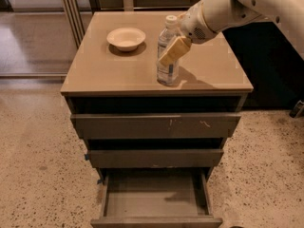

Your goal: Place blue plastic bottle into bottom drawer

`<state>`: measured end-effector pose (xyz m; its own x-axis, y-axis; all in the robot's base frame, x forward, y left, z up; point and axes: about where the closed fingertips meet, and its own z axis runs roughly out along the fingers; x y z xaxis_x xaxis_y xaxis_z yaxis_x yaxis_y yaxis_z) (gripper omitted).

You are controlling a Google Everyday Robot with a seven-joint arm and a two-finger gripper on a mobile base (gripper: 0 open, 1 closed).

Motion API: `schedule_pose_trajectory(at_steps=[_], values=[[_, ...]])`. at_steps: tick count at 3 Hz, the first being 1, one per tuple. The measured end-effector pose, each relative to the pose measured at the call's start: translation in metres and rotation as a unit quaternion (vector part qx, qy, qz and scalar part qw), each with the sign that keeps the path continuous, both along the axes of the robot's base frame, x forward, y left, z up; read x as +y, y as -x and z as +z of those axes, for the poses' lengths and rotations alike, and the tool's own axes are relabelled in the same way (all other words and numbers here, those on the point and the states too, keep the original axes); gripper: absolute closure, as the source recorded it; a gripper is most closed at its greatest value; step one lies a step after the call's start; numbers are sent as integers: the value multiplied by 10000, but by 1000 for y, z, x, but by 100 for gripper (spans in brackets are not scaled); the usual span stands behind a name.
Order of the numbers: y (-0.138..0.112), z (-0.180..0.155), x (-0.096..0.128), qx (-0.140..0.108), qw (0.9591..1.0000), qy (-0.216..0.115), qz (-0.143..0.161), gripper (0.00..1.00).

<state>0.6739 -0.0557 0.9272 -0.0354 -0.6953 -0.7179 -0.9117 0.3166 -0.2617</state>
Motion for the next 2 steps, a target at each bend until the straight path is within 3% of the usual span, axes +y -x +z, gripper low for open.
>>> schedule_pose_trajectory(at_steps=[2], values=[[0, 0, 0, 2, 10000, 0, 2, 61]])
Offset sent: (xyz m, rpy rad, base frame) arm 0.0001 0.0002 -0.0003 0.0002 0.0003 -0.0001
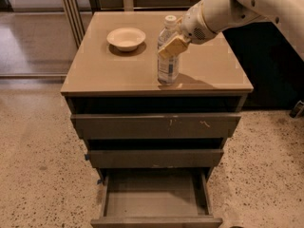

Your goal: Place blue plastic bottle into bottom drawer

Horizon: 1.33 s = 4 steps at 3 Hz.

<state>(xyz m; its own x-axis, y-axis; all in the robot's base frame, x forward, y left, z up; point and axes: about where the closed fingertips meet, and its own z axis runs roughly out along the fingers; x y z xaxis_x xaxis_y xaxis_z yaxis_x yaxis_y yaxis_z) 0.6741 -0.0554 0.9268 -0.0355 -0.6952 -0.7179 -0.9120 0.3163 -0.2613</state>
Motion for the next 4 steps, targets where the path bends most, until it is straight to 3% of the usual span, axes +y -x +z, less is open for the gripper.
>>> schedule_pose_trajectory(at_steps=[1, 2, 3, 4], values=[[0, 0, 1, 4, 10000, 7, 20, 85], [13, 2, 2, 52, 9994, 51, 347, 100], [51, 15, 1, 146, 9931, 65, 1160, 100], [108, 32, 0, 375, 9805, 51, 1929, 100]])
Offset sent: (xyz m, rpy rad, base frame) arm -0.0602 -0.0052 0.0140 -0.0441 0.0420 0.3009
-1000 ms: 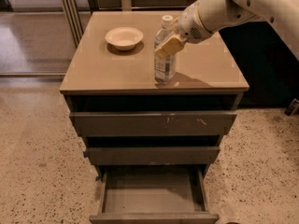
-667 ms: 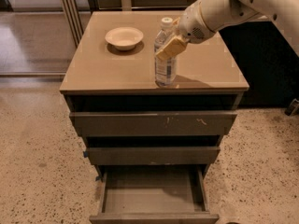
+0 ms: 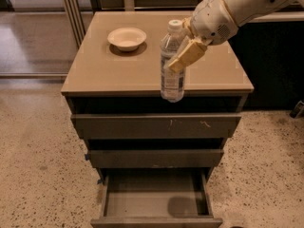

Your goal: Place blue plastic bottle into bottom drawer

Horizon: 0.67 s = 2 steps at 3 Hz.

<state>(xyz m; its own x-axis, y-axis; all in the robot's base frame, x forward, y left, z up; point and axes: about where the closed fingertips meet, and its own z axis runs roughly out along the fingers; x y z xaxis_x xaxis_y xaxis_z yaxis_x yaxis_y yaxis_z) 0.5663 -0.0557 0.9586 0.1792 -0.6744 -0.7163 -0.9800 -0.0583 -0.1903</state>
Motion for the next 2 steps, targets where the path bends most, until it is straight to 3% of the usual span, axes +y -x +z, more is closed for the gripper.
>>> schedule_pose_trajectory(at_steps=[2], values=[[7, -18, -4, -75, 9999, 64, -73, 100]])
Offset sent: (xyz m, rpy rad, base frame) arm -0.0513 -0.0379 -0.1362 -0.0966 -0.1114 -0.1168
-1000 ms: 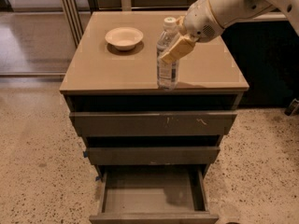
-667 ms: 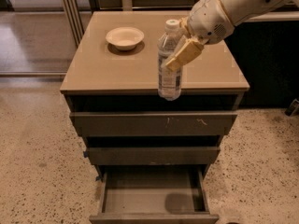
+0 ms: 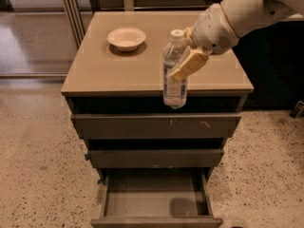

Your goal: Place blue plastic bottle into bottom drawer

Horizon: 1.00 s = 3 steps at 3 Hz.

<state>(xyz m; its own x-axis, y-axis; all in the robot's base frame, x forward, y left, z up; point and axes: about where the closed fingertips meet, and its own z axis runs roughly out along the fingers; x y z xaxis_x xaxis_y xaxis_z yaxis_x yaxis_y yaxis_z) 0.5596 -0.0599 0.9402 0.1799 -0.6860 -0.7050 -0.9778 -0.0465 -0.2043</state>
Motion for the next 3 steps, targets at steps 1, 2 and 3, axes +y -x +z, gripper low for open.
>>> schedule_pose_trajectory(at_steps=[1, 2, 3], values=[[18, -35, -13, -477, 9987, -55, -140, 100], [30, -107, -41, -579, 9969, -156, -513, 100], [55, -224, -59, 75, 9972, -13, -740, 100]])
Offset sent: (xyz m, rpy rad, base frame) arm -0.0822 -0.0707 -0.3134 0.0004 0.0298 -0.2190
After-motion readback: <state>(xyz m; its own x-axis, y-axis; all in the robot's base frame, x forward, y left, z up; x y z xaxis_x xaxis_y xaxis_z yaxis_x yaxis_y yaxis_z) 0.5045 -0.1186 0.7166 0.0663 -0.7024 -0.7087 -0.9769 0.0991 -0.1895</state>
